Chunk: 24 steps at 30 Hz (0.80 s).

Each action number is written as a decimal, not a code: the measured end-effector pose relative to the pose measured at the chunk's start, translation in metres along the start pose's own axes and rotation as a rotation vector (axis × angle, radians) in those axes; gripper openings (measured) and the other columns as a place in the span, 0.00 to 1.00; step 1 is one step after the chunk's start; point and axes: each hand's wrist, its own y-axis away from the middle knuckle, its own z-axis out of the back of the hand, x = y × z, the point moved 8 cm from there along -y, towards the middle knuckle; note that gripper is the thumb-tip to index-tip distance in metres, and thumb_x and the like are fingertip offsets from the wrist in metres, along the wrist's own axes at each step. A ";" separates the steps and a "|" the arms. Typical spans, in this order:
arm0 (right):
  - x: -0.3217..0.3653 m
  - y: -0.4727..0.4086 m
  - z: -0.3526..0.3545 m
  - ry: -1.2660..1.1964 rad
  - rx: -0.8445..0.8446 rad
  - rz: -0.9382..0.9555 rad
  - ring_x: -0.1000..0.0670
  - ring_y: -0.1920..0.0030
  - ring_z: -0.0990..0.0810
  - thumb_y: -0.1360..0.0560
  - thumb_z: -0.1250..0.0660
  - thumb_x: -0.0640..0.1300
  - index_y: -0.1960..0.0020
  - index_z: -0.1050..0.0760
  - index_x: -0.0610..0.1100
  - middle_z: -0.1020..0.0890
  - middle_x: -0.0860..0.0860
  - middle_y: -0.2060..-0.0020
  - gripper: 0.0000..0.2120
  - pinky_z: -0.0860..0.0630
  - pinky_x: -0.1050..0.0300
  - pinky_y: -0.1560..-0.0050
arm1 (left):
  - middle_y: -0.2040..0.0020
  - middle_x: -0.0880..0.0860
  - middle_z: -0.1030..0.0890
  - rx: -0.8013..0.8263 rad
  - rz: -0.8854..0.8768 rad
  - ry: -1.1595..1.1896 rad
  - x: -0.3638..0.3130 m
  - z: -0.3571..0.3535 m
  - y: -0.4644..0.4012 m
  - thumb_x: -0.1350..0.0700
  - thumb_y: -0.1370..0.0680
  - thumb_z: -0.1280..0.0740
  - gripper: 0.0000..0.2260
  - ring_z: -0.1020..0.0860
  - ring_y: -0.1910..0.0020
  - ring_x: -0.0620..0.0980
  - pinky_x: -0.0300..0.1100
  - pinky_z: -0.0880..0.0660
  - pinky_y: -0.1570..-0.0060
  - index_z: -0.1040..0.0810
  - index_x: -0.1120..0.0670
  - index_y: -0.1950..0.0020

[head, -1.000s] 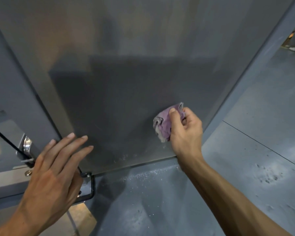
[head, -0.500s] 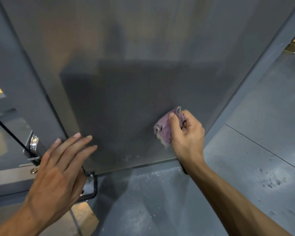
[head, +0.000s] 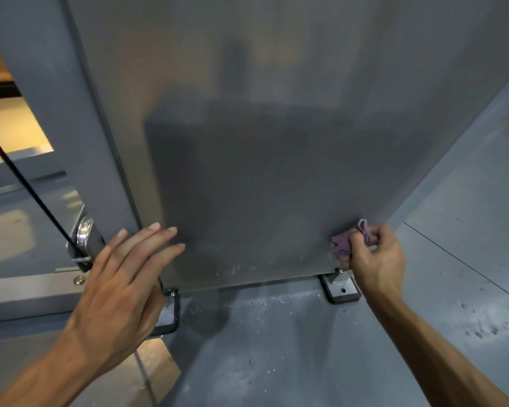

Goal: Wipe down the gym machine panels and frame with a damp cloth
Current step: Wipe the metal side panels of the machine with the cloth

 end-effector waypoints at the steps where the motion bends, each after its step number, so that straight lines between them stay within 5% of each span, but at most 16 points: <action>1: 0.007 0.005 -0.006 -0.047 0.017 0.012 0.50 0.69 0.15 0.21 0.32 0.45 0.55 0.27 0.46 0.17 0.56 0.67 0.06 0.18 0.56 0.65 | 0.25 0.56 0.26 -0.018 0.010 0.012 0.002 0.002 0.000 0.62 0.27 0.41 0.25 0.32 0.23 0.57 0.58 0.43 0.21 0.22 0.59 0.30; 6: 0.035 0.030 -0.038 -0.070 0.064 0.113 0.45 0.61 0.15 0.25 0.30 0.54 0.58 0.29 0.52 0.20 0.54 0.64 0.10 0.18 0.38 0.54 | 0.27 0.57 0.25 -0.083 0.053 0.037 0.012 0.009 0.001 0.63 0.27 0.41 0.25 0.31 0.24 0.58 0.59 0.40 0.22 0.23 0.61 0.30; 12: 0.086 0.070 -0.074 -0.036 0.141 0.378 0.50 0.66 0.18 0.25 0.26 0.45 0.57 0.30 0.45 0.23 0.55 0.69 0.13 0.22 0.62 0.61 | 0.31 0.57 0.23 -0.095 0.110 0.054 0.023 0.008 0.007 0.63 0.28 0.40 0.25 0.31 0.25 0.55 0.53 0.40 0.23 0.22 0.61 0.32; 15: 0.095 0.094 -0.102 -0.111 0.264 0.455 0.51 0.65 0.18 0.24 0.26 0.42 0.56 0.32 0.46 0.21 0.57 0.65 0.13 0.20 0.49 0.63 | 0.34 0.57 0.22 -0.107 0.149 0.052 0.029 0.008 0.011 0.66 0.31 0.38 0.25 0.29 0.28 0.56 0.45 0.43 0.23 0.21 0.61 0.34; 19: 0.118 0.130 -0.131 -0.224 0.410 0.608 0.54 0.56 0.18 0.23 0.29 0.35 0.56 0.33 0.48 0.18 0.56 0.53 0.15 0.20 0.54 0.58 | 0.37 0.56 0.21 -0.107 0.170 0.060 0.034 0.006 0.016 0.67 0.31 0.35 0.21 0.27 0.32 0.57 0.43 0.43 0.25 0.19 0.60 0.39; 21: 0.126 0.147 -0.149 -0.164 0.466 0.692 0.55 0.56 0.20 0.21 0.31 0.39 0.52 0.33 0.53 0.19 0.56 0.50 0.13 0.20 0.56 0.57 | 0.40 0.55 0.21 -0.117 0.179 0.069 0.037 0.007 0.017 0.64 0.29 0.37 0.15 0.26 0.34 0.57 0.41 0.42 0.26 0.20 0.59 0.44; 24: 0.126 0.165 -0.177 -0.028 0.541 0.756 0.45 0.60 0.19 0.19 0.35 0.46 0.49 0.31 0.51 0.20 0.53 0.49 0.04 0.20 0.45 0.62 | 0.45 0.53 0.23 -0.143 0.200 0.100 0.043 0.008 0.021 0.60 0.27 0.38 0.07 0.26 0.39 0.56 0.40 0.39 0.31 0.23 0.58 0.51</action>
